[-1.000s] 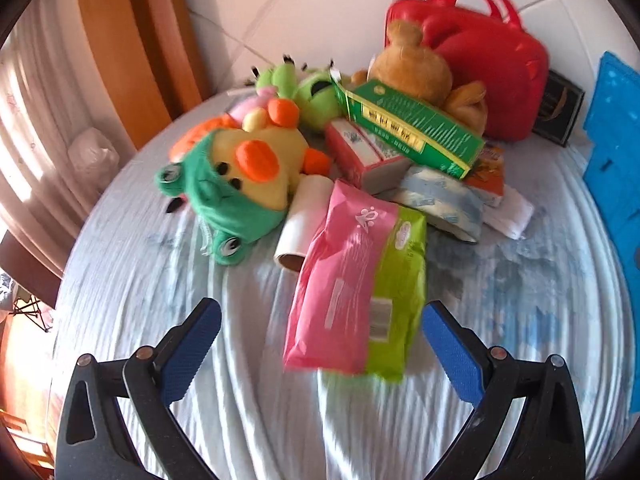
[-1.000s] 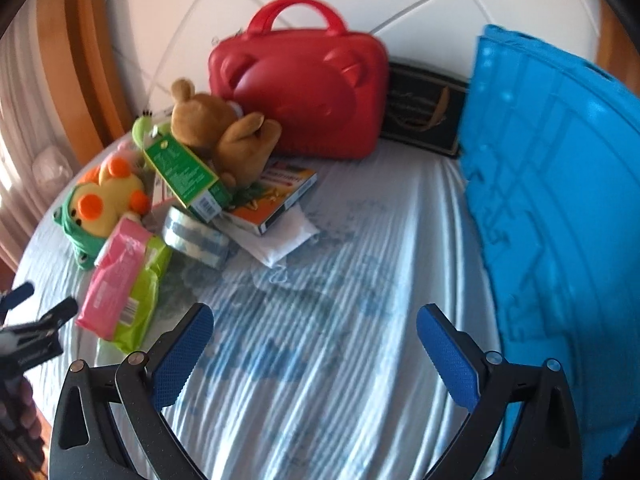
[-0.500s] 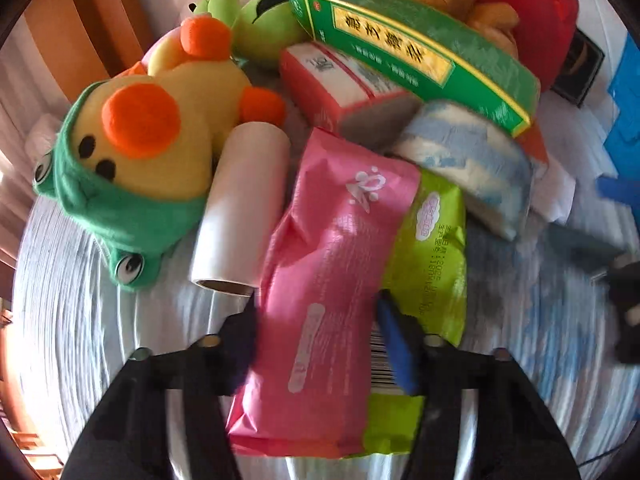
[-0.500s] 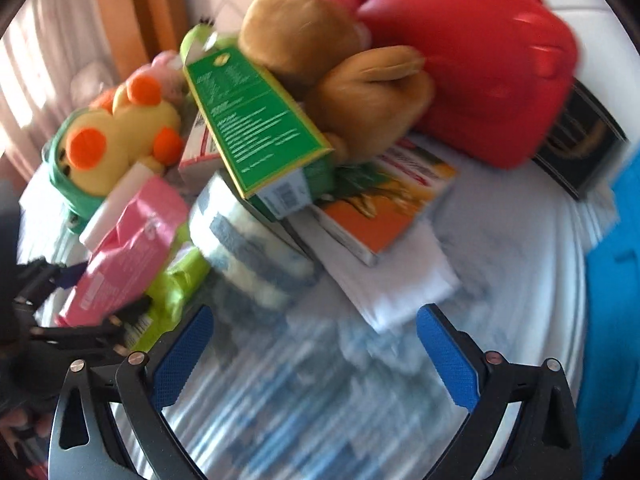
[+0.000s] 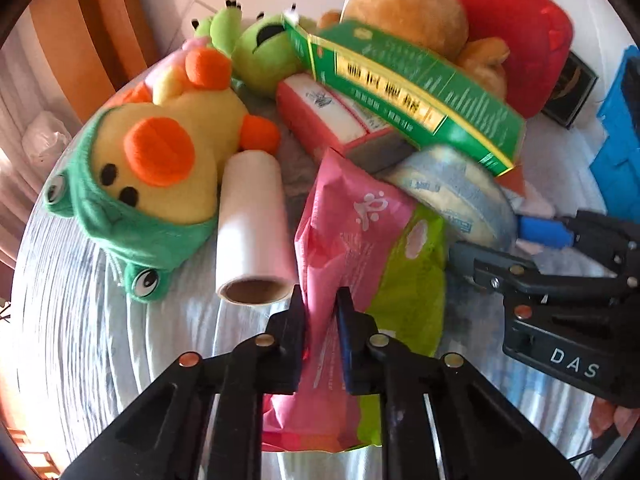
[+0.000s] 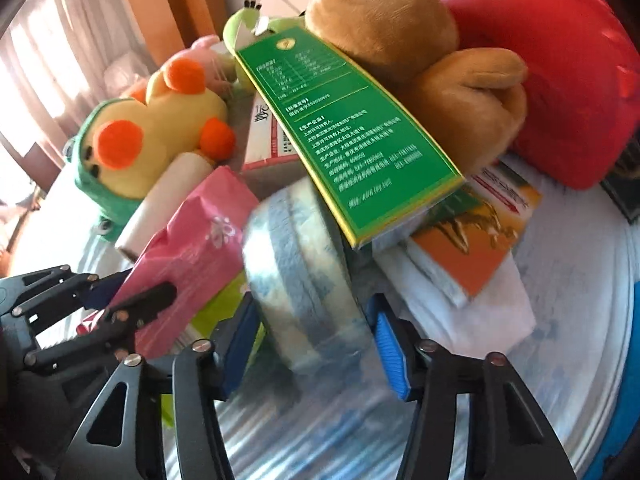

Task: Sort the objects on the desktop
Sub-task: 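Grasp the pink wipes pack with the left tool while the right tool grasps the tape roll, then carry the wipes pack and tape roll into the blue crate and release both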

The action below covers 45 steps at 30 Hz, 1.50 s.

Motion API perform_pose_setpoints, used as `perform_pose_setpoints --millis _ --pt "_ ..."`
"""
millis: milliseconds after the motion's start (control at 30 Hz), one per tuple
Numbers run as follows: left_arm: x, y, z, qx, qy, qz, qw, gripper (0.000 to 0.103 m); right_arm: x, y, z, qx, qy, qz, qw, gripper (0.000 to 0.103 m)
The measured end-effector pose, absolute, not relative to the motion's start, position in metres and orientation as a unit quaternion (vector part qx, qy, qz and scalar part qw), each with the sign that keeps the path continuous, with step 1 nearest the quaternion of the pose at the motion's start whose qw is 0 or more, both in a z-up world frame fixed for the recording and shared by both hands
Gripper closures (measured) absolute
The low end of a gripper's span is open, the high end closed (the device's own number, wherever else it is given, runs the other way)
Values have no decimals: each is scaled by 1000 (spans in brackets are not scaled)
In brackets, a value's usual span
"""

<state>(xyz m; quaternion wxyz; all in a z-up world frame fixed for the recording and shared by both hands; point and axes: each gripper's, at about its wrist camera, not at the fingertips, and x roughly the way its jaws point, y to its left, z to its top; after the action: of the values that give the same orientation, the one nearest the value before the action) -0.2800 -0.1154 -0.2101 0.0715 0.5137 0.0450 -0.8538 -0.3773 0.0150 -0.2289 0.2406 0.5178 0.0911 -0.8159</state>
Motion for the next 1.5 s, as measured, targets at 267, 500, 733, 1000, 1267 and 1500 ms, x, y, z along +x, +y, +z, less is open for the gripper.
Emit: perform_pose_setpoints --millis 267,500,733,1000,1267,1500 --pt "-230 -90 -157 461 10 -885 66 93 -327 53 -178 491 48 -839 230 58" --pt "-213 -71 -109 395 -20 -917 47 93 -283 88 -131 440 27 -874 206 58" --pt "-191 -13 -40 306 -41 -951 -3 93 -220 148 -54 349 -2 -925 147 59" --pt "-182 75 38 224 -45 -967 -109 93 -147 235 47 232 -25 -972 27 59" --pt "-179 182 94 195 -47 -954 -224 93 -77 331 115 156 -50 -979 -124 59" --pt "-186 282 98 204 -85 -936 -272 93 -63 411 98 193 -78 -957 -203 59"
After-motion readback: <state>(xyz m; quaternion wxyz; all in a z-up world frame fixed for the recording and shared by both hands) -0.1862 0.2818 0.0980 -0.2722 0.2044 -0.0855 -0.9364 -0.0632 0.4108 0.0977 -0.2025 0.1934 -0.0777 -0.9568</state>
